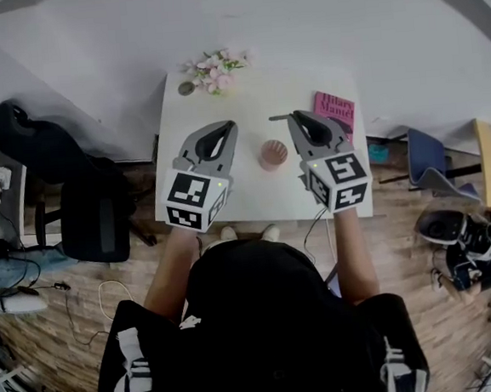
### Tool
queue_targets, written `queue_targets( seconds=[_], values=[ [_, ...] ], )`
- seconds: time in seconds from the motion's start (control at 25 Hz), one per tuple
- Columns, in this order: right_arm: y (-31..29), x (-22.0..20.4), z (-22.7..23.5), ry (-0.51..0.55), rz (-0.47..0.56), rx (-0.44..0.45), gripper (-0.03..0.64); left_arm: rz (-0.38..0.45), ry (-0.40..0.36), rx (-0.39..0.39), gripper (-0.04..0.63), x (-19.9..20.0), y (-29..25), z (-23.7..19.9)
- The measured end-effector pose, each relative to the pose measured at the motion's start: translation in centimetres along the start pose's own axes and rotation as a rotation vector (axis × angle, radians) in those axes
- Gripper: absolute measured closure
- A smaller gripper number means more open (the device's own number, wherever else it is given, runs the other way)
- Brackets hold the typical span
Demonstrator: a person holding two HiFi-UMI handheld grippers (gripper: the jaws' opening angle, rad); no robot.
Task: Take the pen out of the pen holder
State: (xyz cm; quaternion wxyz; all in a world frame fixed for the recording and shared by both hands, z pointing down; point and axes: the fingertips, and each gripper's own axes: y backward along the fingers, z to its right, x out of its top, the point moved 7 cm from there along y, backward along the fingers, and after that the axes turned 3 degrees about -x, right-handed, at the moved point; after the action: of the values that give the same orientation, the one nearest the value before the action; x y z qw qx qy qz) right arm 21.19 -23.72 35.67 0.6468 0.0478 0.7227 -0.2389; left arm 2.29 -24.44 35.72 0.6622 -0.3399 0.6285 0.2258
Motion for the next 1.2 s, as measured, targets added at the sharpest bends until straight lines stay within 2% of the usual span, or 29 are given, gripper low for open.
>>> queue_targets(
  seconds=[0.72, 1.2],
  values=[
    [0.5, 1.9, -0.7, 0.026, 0.068, -0.004, 0.557, 0.014, -0.017, 0.012, 0.577, 0.8, 0.4, -0.5],
    [0.5, 1.7, -0.5, 0.051, 0.062, -0.014, 0.557, 0.025, -0.018, 0.001, 0.577, 1.1, 0.2, -0.1]
  ],
)
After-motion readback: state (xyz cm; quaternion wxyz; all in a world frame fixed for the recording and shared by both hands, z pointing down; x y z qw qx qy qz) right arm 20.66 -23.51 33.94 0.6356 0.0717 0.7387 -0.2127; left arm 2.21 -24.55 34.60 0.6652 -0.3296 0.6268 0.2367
